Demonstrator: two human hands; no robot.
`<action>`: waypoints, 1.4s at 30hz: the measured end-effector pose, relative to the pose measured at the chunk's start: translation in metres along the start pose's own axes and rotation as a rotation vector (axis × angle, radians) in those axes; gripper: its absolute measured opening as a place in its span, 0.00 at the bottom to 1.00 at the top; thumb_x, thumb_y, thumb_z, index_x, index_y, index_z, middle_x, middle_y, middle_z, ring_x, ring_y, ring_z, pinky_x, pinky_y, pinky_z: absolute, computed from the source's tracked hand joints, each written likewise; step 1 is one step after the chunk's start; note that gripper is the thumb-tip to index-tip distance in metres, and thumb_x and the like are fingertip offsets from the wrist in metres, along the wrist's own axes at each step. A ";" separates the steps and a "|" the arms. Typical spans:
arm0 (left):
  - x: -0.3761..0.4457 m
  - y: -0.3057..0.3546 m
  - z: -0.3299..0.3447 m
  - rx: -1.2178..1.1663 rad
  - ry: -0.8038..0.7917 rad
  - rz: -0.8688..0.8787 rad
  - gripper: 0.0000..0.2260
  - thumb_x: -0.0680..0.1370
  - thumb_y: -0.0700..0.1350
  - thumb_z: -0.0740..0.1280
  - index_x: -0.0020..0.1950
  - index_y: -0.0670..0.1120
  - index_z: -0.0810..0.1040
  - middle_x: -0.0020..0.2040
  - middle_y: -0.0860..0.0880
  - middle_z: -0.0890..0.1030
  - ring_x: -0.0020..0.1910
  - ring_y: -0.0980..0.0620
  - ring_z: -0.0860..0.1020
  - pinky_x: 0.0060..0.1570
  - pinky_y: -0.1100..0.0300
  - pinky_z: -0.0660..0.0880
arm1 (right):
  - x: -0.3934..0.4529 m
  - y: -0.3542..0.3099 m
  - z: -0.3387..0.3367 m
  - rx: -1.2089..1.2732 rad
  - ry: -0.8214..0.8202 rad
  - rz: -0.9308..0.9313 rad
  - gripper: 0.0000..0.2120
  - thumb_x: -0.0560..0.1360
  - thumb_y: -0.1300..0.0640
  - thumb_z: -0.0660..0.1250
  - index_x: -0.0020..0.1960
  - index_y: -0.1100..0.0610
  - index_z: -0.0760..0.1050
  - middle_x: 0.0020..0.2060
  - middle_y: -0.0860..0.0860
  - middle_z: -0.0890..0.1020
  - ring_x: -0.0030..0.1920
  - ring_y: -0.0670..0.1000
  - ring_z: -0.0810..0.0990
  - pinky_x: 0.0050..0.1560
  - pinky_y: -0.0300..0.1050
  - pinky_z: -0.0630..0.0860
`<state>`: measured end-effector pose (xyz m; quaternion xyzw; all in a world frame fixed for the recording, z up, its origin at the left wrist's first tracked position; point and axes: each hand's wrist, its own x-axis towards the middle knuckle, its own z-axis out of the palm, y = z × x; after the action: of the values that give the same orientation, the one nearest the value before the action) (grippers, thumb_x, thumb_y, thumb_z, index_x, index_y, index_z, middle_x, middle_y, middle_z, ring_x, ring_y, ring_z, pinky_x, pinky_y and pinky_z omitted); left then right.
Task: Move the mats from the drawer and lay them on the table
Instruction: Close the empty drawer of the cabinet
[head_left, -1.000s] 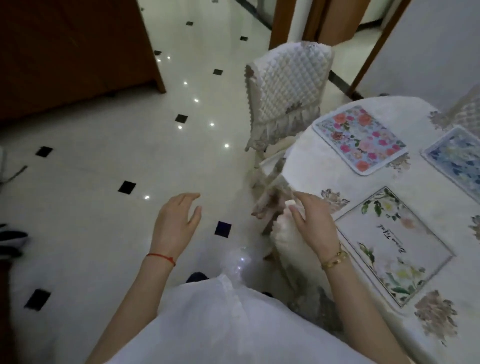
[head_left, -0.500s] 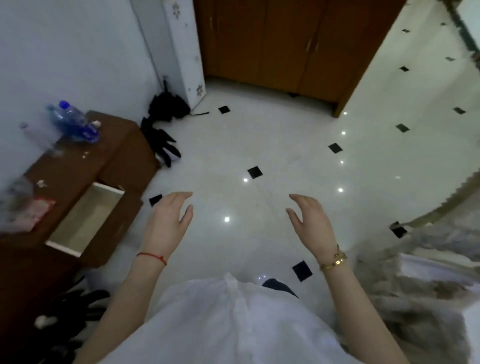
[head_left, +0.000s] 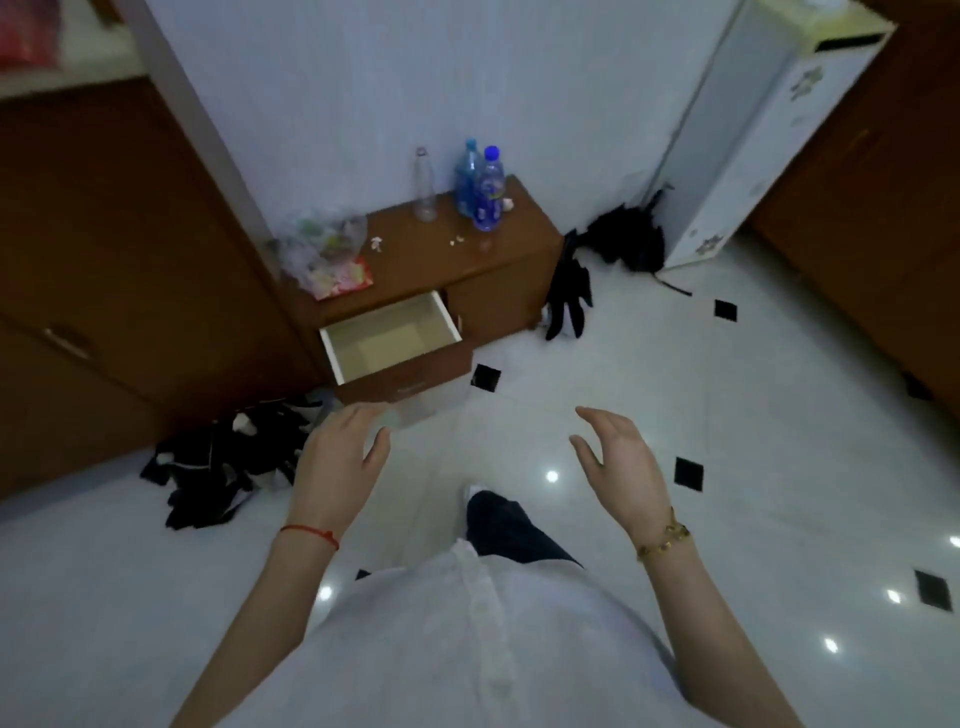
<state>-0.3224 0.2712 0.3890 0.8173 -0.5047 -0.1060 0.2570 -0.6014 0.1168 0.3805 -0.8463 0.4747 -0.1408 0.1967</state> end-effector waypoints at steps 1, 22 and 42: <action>0.009 0.000 -0.001 -0.004 0.028 -0.041 0.13 0.77 0.40 0.66 0.62 0.41 0.77 0.57 0.43 0.81 0.56 0.43 0.78 0.57 0.51 0.74 | 0.021 0.000 0.001 0.004 -0.017 -0.038 0.17 0.78 0.58 0.66 0.65 0.62 0.74 0.59 0.57 0.80 0.61 0.56 0.76 0.62 0.42 0.69; 0.124 -0.053 -0.015 0.007 0.237 -0.221 0.12 0.78 0.39 0.66 0.61 0.42 0.78 0.53 0.44 0.81 0.53 0.46 0.79 0.54 0.50 0.77 | 0.248 -0.065 0.064 0.060 -0.191 -0.396 0.16 0.77 0.59 0.67 0.64 0.61 0.75 0.55 0.57 0.81 0.58 0.57 0.77 0.56 0.48 0.74; 0.236 -0.171 0.125 0.050 0.149 -0.301 0.13 0.78 0.42 0.66 0.62 0.41 0.76 0.56 0.43 0.80 0.56 0.45 0.77 0.58 0.49 0.76 | 0.380 -0.003 0.238 -0.015 -0.342 -0.433 0.15 0.76 0.60 0.67 0.62 0.62 0.75 0.54 0.57 0.80 0.56 0.56 0.77 0.58 0.50 0.76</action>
<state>-0.1346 0.0857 0.2137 0.8953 -0.3588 -0.0697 0.2545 -0.3045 -0.1612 0.1916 -0.9410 0.2438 -0.0312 0.2328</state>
